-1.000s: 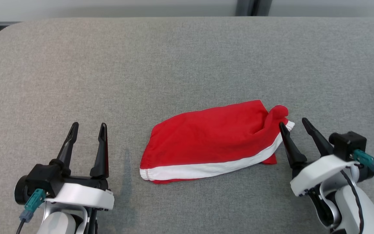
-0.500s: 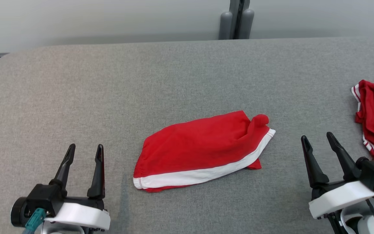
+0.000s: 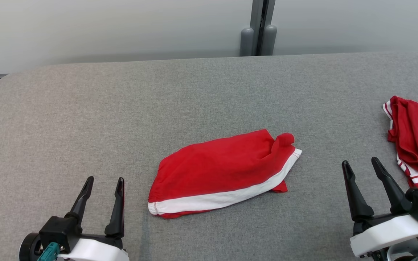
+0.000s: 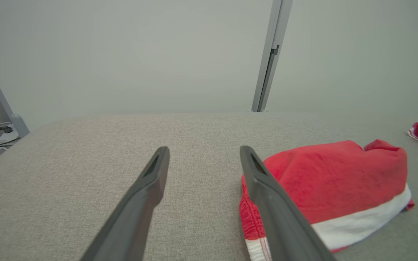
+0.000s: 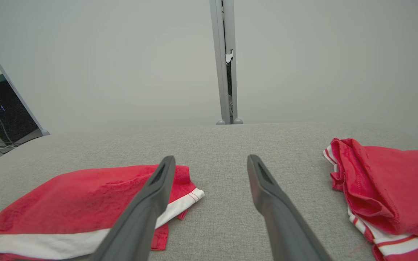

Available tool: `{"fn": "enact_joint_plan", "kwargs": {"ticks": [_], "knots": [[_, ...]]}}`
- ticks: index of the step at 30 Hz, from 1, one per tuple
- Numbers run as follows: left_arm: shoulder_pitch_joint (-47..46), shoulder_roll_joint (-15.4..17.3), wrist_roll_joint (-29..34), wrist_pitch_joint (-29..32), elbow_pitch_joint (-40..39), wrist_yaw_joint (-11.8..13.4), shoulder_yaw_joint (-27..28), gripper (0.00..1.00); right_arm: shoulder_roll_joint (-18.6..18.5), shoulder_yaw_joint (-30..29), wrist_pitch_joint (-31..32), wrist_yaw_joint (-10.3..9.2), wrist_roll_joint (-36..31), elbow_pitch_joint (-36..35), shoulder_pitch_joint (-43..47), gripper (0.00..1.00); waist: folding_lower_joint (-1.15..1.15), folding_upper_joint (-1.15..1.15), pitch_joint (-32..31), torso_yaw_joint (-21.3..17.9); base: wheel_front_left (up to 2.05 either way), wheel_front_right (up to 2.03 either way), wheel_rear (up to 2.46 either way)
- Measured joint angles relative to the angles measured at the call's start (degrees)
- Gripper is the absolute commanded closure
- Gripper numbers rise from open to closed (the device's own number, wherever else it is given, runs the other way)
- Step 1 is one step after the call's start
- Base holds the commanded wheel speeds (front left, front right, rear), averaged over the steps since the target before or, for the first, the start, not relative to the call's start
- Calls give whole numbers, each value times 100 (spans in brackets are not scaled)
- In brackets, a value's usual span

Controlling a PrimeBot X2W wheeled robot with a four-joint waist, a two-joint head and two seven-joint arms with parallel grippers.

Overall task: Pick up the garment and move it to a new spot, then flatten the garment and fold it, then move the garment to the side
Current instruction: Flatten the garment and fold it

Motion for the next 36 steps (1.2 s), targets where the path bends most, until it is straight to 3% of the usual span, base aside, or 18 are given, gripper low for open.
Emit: {"fn": "enact_joint_plan", "kwargs": {"ticks": [8,17,26,27,28,29,30,36], "knots": [[-28,21,-148,261,-44,-67,-85,0,47,-22,42,0,-10,-74,21,0,0,0,60,26,0,0,0],[-161,-91,-728,1416,497,-580,-547,0,66,94,54,0,-3,-47,-52,0,0,0,221,-44,0,0,0],[-506,-186,-964,1551,1109,-837,-626,0,70,101,40,0,12,16,-148,0,0,0,462,-224,0,0,0],[-507,-183,-996,1552,1134,-859,-628,29,69,90,40,0,12,24,-149,0,0,0,476,-234,0,0,0],[-508,-180,-1002,1532,1144,-866,-625,69,69,79,40,0,12,36,-151,0,0,0,487,-242,0,0,0],[-510,-167,-1003,1504,1146,-873,-620,69,68,71,40,0,12,48,-151,0,0,0,495,-245,0,0,0],[-511,-151,-1003,1496,1143,-886,-614,100,68,64,40,0,12,58,-153,0,0,0,499,-244,0,0,0],[-488,-77,-984,1456,945,-806,-601,100,20,65,108,0,11,233,-177,0,0,0,508,-185,0,0,0]]}}
